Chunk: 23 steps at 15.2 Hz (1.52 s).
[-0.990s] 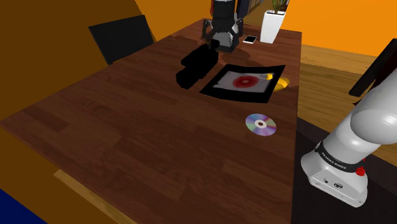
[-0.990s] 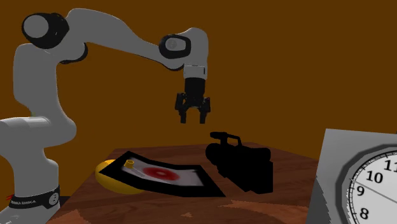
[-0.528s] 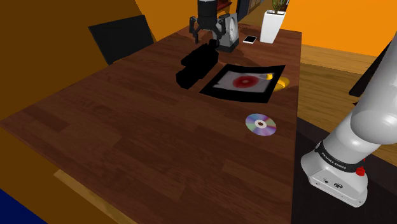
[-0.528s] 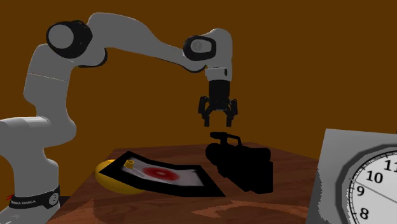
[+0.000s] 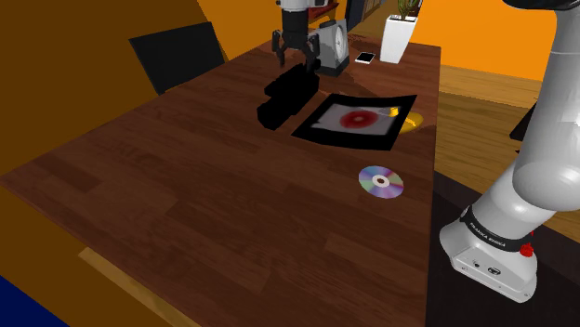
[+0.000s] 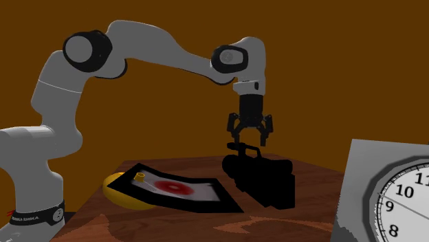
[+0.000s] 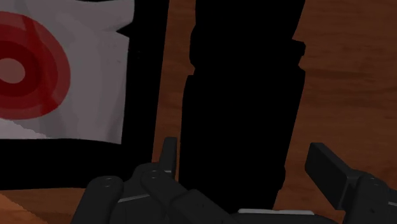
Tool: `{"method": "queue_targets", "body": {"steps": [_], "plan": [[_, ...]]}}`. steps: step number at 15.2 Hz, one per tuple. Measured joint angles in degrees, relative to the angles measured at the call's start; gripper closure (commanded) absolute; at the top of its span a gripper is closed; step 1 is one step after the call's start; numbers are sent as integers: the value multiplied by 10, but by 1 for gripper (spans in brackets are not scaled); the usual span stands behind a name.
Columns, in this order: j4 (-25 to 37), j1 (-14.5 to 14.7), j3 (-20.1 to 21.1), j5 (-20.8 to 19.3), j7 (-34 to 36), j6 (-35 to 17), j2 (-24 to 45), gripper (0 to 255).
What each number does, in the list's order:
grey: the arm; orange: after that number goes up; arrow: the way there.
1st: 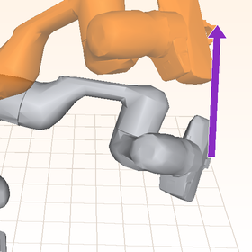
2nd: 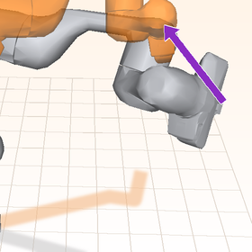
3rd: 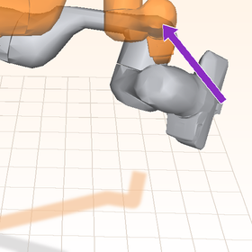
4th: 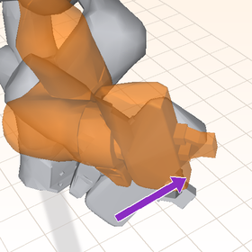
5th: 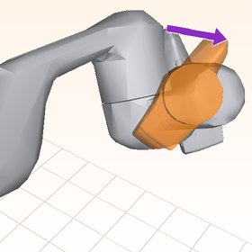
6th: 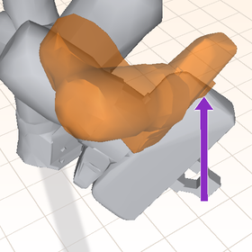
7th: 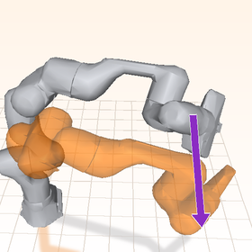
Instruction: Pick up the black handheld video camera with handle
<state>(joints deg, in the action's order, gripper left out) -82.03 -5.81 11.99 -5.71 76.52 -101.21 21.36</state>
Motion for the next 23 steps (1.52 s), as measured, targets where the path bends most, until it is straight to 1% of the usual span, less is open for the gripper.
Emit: {"method": "queue_targets", "body": {"steps": [3, 4, 14, 16, 23], "plan": [[-18, 0, -1, -1, 2, -20, 2, 0], [-22, -1, -1, -1, 2, -24, 2, 255], [-26, -1, -1, -1, 2, -28, 1, 255], [-21, -1, -1, 0, 1, -19, 0, 255], [32, 1, 0, 1, -2, 34, 0, 255]]}}
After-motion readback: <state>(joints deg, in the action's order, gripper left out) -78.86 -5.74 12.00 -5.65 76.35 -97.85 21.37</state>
